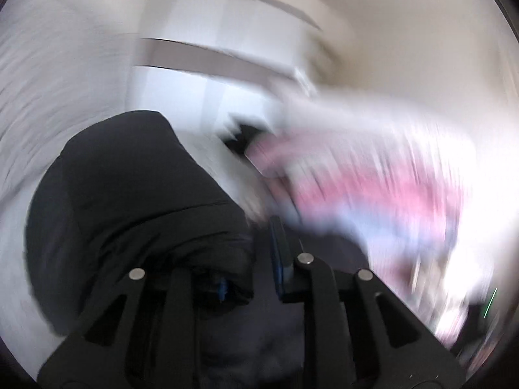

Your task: Fold large clothes

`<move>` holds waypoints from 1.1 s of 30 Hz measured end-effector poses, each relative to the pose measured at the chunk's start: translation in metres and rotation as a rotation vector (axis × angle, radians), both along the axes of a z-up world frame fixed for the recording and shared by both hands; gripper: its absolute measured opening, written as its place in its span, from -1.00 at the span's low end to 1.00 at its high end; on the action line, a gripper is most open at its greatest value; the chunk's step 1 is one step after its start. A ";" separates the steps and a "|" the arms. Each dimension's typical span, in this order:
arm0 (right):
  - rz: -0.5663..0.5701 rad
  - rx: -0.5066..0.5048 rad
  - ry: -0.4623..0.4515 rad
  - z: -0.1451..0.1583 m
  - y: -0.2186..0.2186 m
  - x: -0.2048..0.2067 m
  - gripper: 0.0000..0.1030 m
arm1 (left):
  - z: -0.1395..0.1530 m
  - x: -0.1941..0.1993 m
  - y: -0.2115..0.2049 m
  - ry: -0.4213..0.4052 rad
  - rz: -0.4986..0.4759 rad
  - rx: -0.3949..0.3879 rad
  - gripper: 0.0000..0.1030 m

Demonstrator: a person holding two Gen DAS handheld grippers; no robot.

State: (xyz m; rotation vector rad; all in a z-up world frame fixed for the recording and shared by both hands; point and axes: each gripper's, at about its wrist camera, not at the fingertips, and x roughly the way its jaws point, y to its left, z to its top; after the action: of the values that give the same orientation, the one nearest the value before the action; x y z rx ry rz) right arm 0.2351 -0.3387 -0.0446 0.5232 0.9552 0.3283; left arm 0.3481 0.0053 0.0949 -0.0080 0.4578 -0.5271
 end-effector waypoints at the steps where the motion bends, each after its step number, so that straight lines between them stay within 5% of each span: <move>1: -0.007 0.001 0.008 -0.002 -0.002 0.000 0.34 | -0.017 -0.012 -0.039 -0.007 -0.057 0.144 -0.57; 4: -0.016 0.007 0.015 -0.002 -0.007 -0.001 0.34 | -0.064 -0.032 -0.077 0.011 -0.120 0.364 -0.56; 8: 0.011 0.004 -0.004 0.005 -0.003 -0.004 0.34 | -0.096 -0.066 -0.082 -0.151 -0.108 0.761 -0.24; 12: 0.034 0.006 -0.001 0.005 0.007 -0.004 0.34 | -0.090 -0.071 -0.065 -0.084 -0.145 0.730 0.11; 17: 0.023 -0.003 0.006 0.002 0.007 0.000 0.34 | -0.089 -0.068 -0.034 0.018 -0.085 0.524 0.17; 20: 0.029 -0.023 -0.005 0.001 0.007 0.006 0.34 | -0.105 -0.080 -0.052 -0.088 -0.104 0.647 0.27; 25: 0.032 -0.084 -0.080 0.038 0.017 0.029 0.34 | -0.128 -0.072 -0.057 -0.067 -0.124 0.633 0.31; 30: 0.293 -0.443 -0.191 0.112 0.134 0.080 0.34 | -0.143 -0.071 -0.065 -0.116 -0.143 0.717 0.39; 33: 0.485 -0.555 -0.181 0.134 0.228 0.118 0.34 | -0.147 -0.071 -0.068 -0.122 -0.154 0.711 0.47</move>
State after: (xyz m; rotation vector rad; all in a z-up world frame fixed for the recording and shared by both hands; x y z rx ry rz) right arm 0.3526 -0.1103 0.0895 -0.2503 0.9391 0.5121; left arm 0.2767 -0.0625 -0.0516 0.7422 0.5078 -0.4888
